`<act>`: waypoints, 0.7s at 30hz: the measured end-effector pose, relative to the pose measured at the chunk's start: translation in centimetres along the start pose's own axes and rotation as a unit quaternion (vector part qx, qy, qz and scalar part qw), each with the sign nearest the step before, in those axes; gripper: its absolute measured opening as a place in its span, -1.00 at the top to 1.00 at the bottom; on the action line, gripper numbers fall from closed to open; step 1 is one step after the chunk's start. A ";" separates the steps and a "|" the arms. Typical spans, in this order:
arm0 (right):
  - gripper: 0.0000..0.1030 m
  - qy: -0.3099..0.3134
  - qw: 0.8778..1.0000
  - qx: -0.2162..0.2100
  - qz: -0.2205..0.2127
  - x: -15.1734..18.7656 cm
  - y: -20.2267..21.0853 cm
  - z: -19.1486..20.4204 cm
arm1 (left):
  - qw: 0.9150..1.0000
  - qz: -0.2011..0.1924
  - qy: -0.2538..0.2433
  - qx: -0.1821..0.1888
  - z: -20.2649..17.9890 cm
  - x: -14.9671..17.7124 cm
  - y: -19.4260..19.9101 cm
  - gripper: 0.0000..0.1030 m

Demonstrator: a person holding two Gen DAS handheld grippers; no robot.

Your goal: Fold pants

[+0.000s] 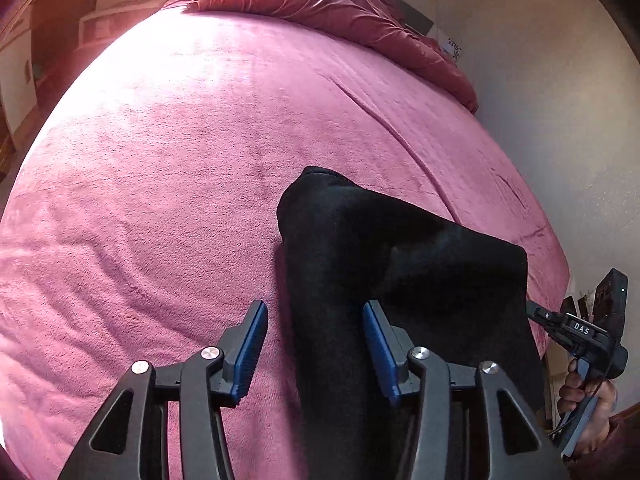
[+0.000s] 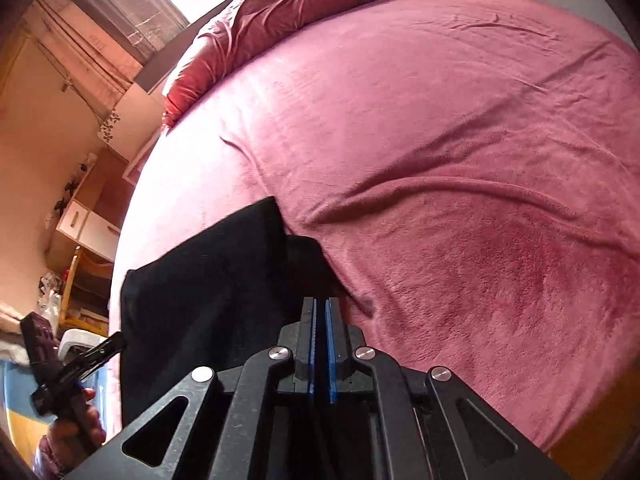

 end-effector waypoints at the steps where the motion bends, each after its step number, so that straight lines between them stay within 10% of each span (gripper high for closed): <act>1: 0.67 0.007 1.000 -0.010 0.003 0.2 0.3 0.7 | 1.000 -0.001 0.002 0.003 0.2 0.3 0.4 0.01; 5: 0.39 0.045 0.998 -0.018 0.028 1.5 0.0 3.3 | 1.000 -0.002 0.006 0.015 0.5 1.3 1.5 -0.12; 9: 0.84 0.100 0.993 0.032 0.045 2.3 -1.6 3.6 | 1.000 0.001 0.002 0.015 0.7 2.6 2.1 -0.16; 17: 0.88 0.024 0.997 0.049 0.058 3.7 -2.2 -2.2 | 0.997 0.033 0.007 0.066 -0.2 5.0 1.5 -0.59; 21: -0.12 -0.020 1.000 -0.004 0.020 2.6 -0.7 -2.8 | 0.996 0.050 0.009 0.075 -0.8 5.5 0.4 -0.60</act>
Point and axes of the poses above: each gripper's, at about its wrist camera, not at the fingertips, and y roughly against the way its jaws point, z to its left, x to its underside, the point moved 8 cm from there along -y, roughly the way its jaws point, and after that the axes turned 6 degrees about y, right-handed, at the moved point
